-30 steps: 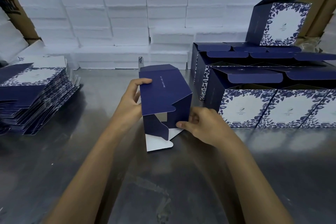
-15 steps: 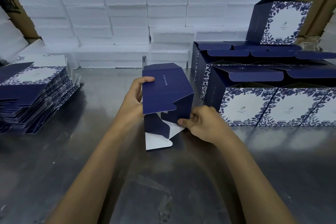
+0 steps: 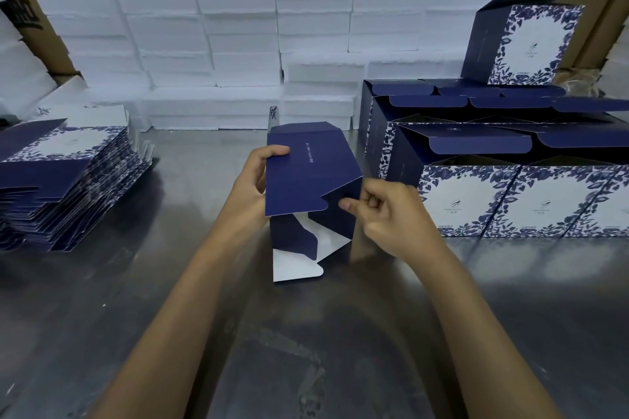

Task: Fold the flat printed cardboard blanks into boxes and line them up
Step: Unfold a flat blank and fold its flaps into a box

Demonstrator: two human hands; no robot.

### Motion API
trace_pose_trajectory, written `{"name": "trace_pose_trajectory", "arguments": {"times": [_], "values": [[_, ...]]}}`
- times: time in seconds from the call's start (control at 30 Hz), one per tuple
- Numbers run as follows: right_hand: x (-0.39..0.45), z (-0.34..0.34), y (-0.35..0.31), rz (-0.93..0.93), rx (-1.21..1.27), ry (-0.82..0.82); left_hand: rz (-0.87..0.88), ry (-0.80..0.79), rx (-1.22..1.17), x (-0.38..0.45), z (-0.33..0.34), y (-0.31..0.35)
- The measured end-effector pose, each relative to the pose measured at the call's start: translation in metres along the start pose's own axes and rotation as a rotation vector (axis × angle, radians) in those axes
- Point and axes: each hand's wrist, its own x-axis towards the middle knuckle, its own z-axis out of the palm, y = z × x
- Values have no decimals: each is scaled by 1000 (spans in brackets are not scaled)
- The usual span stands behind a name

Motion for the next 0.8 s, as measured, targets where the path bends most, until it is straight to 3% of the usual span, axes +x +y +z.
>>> {"name": "trace_pose_trajectory", "arguments": {"times": [0.13,0.3,0.43,0.57,0.63,0.73,0.8], "values": [[-1,1,1,19,32,-7,9,-21,42,-1,-1,0],[-1,1,0,-93,20,37,4,-25,34,0,-4,1],[-1,-1,-5,15,35,22,12,-43,99,1,-8,1],[-4,-2,-29,95,400,157,-23,-77,184,1,-12,3],[-7,0,-37,68,485,98,-62,-133,298,0,-15,6],[-9,3,-35,20,359,-83,-138,-234,441,-2,-22,13],[-9,4,-30,7,340,-117,-188,-314,430,-5,-27,19]]}}
